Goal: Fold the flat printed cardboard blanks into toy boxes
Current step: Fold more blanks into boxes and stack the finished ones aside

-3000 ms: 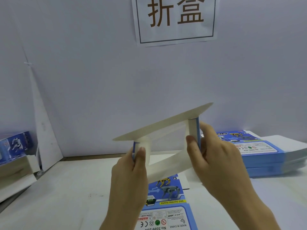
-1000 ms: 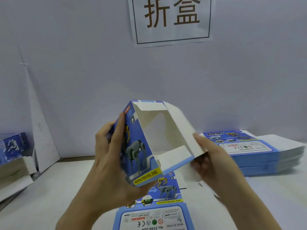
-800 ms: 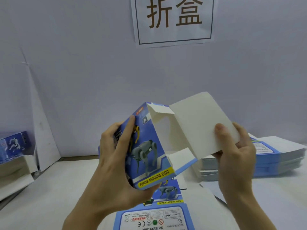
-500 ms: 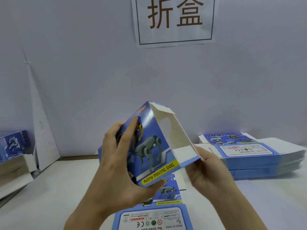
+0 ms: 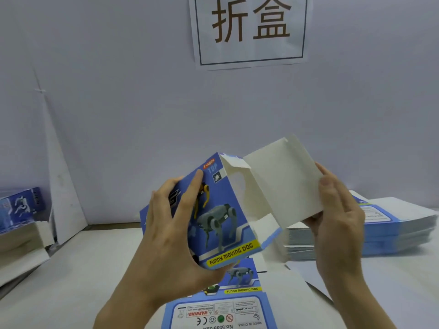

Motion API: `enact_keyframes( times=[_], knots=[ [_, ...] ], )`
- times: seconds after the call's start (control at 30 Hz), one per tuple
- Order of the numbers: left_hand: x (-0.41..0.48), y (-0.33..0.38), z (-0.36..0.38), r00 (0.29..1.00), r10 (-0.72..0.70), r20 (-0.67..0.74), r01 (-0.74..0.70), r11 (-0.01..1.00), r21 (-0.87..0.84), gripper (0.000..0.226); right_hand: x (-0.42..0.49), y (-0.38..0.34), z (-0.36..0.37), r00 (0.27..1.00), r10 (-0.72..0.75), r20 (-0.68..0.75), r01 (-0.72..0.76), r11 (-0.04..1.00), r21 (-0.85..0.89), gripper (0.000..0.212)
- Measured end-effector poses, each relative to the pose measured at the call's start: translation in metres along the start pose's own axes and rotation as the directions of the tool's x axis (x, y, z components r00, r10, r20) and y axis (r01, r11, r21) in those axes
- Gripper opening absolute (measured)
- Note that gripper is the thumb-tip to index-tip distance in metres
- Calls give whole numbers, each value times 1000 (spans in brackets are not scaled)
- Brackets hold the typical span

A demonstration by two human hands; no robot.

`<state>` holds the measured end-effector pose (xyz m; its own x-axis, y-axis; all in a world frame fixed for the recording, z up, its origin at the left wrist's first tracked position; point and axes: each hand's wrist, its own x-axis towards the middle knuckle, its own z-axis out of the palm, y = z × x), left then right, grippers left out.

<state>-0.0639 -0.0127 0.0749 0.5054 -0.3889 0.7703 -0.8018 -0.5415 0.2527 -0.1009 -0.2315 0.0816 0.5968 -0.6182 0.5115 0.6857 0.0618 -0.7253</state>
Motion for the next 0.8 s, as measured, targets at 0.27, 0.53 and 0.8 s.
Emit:
enact_keyframes(
  times=[0.27, 0.53, 0.8],
  knots=[
    [1, 2, 7, 998, 51, 39, -58, 978, 198, 117, 0, -10, 2, 870, 364, 334, -415, 905, 94, 25],
    [3, 1, 2, 999, 44, 29, -49, 975, 217, 115, 2, -4, 0, 946, 234, 223, -208, 969, -137, 21],
    [3, -4, 1, 999, 33, 43, -43, 966, 256, 117, 1, -3, 1, 967, 197, 160, -179, 976, -124, 19]
  ],
)
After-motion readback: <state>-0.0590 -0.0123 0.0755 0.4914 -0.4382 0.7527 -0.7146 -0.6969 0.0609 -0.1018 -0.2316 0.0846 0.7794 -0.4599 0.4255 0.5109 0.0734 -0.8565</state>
